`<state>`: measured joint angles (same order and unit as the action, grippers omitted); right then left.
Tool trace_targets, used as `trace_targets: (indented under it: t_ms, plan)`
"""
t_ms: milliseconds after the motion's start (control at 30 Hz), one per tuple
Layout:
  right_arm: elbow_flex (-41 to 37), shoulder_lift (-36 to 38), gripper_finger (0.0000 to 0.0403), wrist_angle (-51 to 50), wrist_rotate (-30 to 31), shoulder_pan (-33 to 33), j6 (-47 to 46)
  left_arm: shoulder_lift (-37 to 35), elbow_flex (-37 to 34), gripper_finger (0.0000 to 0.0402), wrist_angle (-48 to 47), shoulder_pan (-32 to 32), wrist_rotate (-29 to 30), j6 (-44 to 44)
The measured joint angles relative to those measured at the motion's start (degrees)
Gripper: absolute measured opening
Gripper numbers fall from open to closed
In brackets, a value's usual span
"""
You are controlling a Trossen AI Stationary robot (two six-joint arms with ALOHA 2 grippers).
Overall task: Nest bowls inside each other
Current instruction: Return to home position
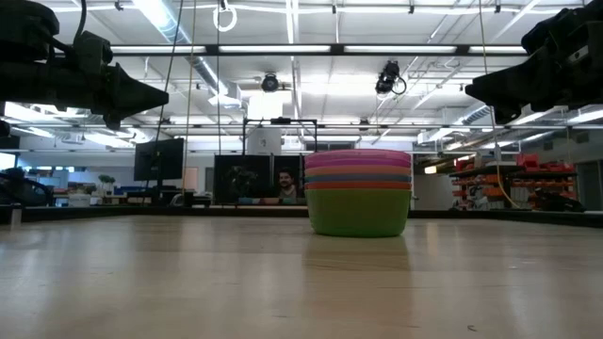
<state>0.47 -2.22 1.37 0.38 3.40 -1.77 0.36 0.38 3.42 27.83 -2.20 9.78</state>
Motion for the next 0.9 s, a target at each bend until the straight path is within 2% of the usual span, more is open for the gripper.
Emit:
trace_targets:
  t_ms: [900]
  plan:
    - [0.0,0.0,0.0104,-0.01,0.0,0.0,0.0,-0.01,0.01,0.006,0.01,0.02,0.0,0.02]
